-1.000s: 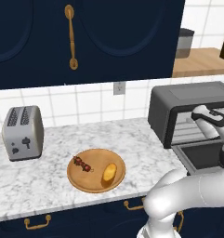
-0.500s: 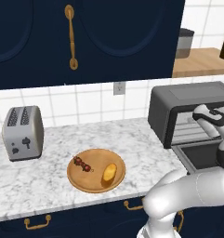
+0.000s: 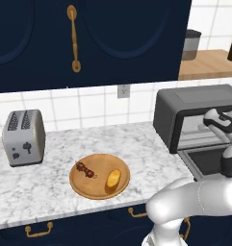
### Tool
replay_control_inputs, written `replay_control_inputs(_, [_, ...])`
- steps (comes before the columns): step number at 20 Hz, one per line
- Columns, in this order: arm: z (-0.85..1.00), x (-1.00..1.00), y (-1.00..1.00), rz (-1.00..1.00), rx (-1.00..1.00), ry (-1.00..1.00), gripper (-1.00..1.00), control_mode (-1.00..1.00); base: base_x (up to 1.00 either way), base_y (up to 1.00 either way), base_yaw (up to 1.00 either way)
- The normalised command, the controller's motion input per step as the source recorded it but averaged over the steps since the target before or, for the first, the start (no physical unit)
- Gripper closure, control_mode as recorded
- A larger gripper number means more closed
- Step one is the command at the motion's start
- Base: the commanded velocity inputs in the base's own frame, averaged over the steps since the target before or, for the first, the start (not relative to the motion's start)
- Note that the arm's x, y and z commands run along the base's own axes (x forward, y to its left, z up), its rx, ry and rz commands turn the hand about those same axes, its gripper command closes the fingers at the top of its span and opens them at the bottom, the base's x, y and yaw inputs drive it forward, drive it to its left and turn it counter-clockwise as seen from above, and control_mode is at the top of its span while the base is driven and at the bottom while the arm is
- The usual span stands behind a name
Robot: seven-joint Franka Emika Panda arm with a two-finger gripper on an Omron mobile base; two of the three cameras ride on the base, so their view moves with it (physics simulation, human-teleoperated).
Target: Pick up the kebab skewer and baguette bread, and place them inside the toaster oven. Close the toaster oven door and start by setting the timer.
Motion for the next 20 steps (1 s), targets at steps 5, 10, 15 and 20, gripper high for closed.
replay_control_inputs(5, [-0.58,-0.55,0.0,0.0,0.0,0.14,-1.0,-1.0,0.0,0.0,0.0])
replay_control_inputs(10, [-0.53,-0.56,-0.01,0.0,0.0,0.12,-1.0,-1.0,0.0,0.0,0.0])
replay_control_inputs(15, [-0.44,-0.48,-0.02,0.0,0.0,0.09,-1.0,-1.0,0.0,0.0,0.0])
replay_control_inputs(20, [-0.32,-0.43,-0.01,0.0,0.0,0.04,-1.0,-1.0,0.0,0.0,0.0])
